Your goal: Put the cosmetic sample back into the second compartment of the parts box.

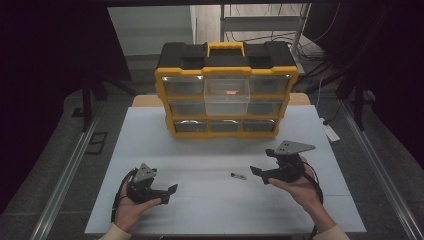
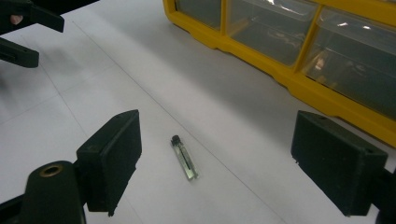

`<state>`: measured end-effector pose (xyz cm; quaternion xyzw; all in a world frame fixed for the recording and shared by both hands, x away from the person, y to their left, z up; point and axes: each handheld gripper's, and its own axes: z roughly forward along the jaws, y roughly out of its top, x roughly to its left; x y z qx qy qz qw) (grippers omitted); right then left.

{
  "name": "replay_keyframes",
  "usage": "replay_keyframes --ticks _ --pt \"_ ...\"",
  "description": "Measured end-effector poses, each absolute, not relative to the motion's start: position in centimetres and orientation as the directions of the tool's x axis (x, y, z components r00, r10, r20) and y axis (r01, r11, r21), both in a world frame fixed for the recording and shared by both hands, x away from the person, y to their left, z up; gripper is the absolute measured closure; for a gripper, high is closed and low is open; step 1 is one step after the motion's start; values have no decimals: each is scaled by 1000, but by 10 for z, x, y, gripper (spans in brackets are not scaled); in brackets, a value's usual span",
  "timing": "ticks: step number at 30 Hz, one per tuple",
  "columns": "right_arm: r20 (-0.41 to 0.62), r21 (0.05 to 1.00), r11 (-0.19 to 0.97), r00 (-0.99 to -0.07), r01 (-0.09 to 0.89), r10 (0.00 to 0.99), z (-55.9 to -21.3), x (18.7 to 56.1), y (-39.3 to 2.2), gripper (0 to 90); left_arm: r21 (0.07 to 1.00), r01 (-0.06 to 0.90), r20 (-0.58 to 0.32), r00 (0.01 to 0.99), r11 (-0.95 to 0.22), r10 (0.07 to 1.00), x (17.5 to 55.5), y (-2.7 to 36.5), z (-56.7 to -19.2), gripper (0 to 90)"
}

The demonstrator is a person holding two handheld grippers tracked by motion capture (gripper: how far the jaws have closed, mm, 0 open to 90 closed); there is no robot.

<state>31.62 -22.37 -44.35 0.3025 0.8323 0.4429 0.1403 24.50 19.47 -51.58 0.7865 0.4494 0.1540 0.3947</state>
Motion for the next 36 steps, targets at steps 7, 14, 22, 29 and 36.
replay_keyframes --ticks 7,14,22,29,36 --pt "34 815 439 -788 378 615 -442 320 -216 166 760 583 -112 551 -286 827 245 195 -515 51" --pt "29 810 451 -794 374 607 -442 323 -207 167 760 583 -112 554 -288 825 245 195 -515 51" --pt "32 806 459 -802 373 596 -441 327 -199 168 760 583 -114 556 -288 824 245 194 -515 51" --pt "31 798 475 -812 372 583 -442 330 -192 173 759 584 -116 556 -287 823 245 194 -515 51" --pt "32 784 495 -820 375 571 -443 333 -186 174 760 584 -118 556 -285 823 244 194 -515 51"
